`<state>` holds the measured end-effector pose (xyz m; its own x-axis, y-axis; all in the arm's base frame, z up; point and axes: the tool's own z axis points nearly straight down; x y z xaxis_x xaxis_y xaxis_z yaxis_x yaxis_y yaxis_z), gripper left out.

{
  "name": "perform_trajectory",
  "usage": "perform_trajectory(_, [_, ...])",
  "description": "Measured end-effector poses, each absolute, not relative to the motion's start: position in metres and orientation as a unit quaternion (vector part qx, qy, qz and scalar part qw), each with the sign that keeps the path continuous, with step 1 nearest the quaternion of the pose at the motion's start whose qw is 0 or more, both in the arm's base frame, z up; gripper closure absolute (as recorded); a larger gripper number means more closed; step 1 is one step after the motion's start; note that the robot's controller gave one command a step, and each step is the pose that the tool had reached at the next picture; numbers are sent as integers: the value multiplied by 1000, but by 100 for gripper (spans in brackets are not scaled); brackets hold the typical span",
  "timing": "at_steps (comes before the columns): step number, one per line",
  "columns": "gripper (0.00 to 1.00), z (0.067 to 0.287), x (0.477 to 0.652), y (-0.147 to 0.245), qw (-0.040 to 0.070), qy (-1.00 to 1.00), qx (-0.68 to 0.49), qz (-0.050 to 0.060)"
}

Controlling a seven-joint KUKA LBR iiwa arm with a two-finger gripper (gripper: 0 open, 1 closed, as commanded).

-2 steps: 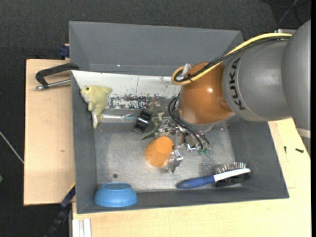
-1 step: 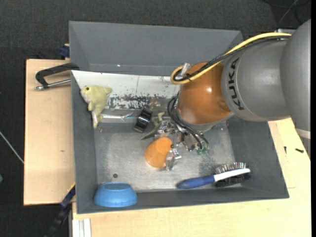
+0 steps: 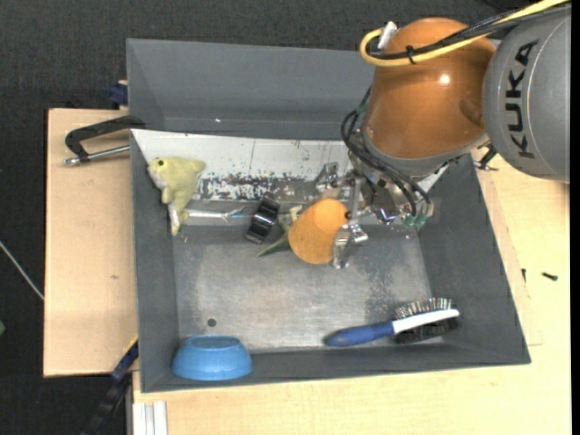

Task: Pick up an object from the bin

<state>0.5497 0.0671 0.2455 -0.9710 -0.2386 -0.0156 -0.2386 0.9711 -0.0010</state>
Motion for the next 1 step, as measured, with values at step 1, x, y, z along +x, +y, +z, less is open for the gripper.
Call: perform_trajectory(1, [100,313,563,72,7,944,-330,-1])
